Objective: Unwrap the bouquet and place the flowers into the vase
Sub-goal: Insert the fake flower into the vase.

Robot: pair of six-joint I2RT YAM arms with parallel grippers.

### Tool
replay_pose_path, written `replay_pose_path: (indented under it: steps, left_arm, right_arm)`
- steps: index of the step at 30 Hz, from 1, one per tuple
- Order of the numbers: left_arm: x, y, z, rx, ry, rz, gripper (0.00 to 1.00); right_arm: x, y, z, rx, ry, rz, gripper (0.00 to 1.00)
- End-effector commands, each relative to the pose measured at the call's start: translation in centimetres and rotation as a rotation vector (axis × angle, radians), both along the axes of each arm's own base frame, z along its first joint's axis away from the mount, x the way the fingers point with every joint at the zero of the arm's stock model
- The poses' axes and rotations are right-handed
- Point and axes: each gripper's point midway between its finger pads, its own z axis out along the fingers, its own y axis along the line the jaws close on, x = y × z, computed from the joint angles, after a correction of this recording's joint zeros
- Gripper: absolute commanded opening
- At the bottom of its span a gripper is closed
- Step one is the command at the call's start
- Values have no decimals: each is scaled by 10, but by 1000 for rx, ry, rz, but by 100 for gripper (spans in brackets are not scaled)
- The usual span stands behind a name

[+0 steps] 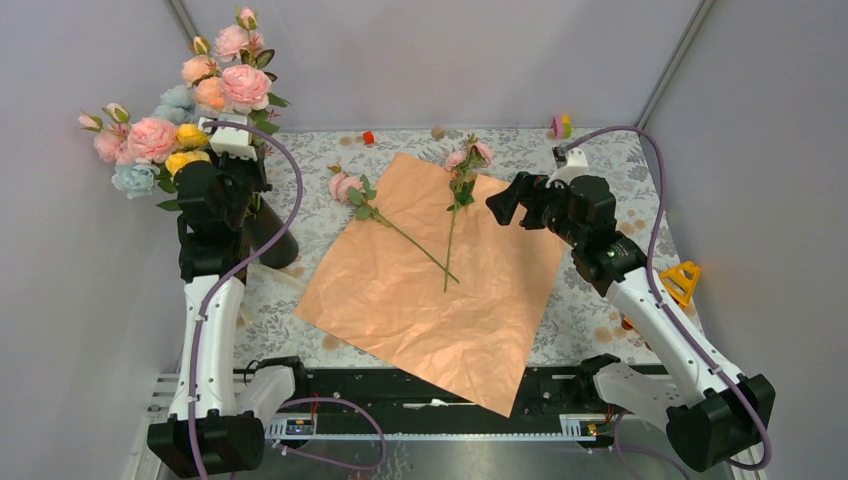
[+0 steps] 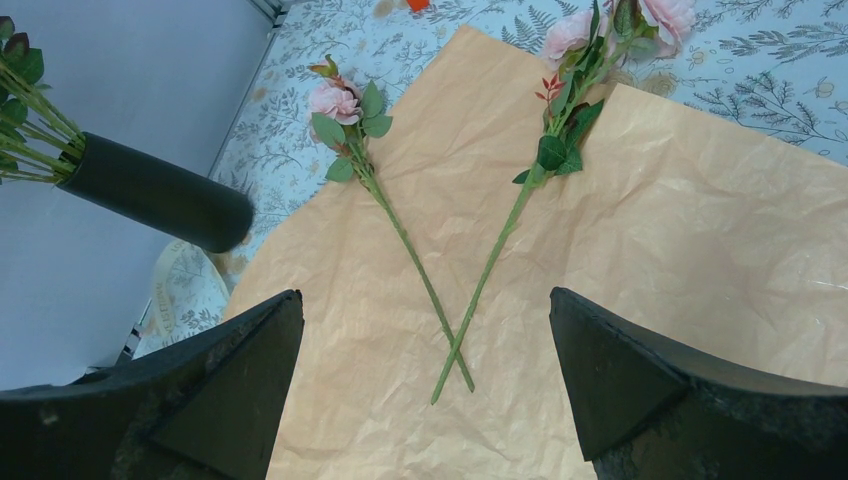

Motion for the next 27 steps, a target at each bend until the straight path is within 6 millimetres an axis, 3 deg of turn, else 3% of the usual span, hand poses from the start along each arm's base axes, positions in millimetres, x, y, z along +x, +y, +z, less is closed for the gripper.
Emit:
replay_pose_path:
  steps: [1, 7, 27]
  left_arm:
    - [-4, 7, 14, -45, -62, 51, 0]
    - [-4, 20, -4, -27, -10, 122, 0]
    - [-8, 37, -52, -34, 65, 223, 0]
  right_arm:
    - [3, 4, 11, 30, -32, 14, 99]
    - [5, 5, 8, 32, -23, 17, 99]
    - [15, 19, 4, 43, 9, 64, 98]
